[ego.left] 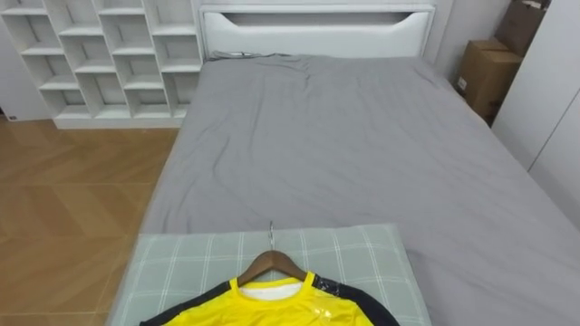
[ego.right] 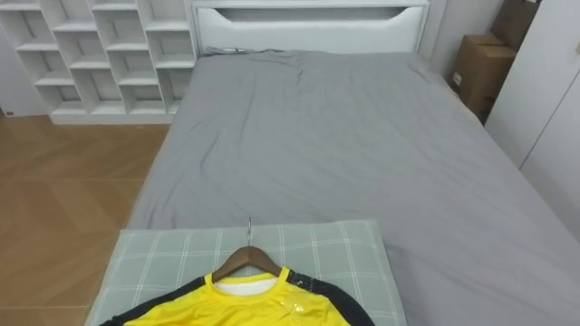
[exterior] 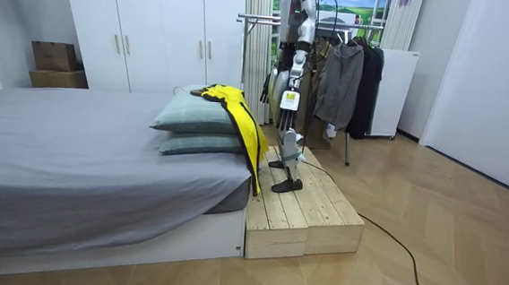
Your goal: Hang clothes
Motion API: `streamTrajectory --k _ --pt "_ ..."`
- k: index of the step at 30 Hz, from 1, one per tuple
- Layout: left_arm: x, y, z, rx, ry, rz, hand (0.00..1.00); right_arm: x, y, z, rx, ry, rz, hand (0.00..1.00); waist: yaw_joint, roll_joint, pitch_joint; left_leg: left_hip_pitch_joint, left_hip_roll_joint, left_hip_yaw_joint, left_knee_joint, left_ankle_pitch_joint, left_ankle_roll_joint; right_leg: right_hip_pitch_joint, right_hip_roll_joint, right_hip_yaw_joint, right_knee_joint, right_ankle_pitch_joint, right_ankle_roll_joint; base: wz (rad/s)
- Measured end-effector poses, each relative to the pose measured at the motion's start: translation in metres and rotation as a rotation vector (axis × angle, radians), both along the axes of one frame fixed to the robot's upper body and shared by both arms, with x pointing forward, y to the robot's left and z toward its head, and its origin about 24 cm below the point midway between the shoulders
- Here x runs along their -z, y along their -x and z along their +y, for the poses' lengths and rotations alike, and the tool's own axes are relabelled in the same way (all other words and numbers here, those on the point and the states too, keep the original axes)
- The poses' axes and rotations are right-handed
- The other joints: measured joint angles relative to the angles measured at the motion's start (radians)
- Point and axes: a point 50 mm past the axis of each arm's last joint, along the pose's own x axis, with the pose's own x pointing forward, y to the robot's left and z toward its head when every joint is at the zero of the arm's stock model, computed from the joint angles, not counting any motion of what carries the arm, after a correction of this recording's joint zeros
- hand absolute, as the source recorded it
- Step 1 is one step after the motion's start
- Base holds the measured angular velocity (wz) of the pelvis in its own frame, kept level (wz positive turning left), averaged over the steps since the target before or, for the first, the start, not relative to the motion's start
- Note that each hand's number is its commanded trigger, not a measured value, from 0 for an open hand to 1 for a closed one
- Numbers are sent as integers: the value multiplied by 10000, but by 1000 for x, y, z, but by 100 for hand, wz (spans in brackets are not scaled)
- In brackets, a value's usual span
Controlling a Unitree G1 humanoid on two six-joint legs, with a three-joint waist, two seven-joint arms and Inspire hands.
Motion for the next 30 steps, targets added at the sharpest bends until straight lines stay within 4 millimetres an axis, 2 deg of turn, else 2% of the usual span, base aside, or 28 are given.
streamTrajectory --k 16,30 --pt "1 9 -1 -45 -47 610 0 0 2 -1 96 339 227 0 -10 -27 8 15 -7 -34 0 0 0 31 0 -27 -20 -2 2 0" --pt "1 7 -1 31 -42 632 0 1 3 0 99 545 316 0 -21 -5 15 -46 -11 -83 31 0 0 27 0 -82 -28 -2 2 1"
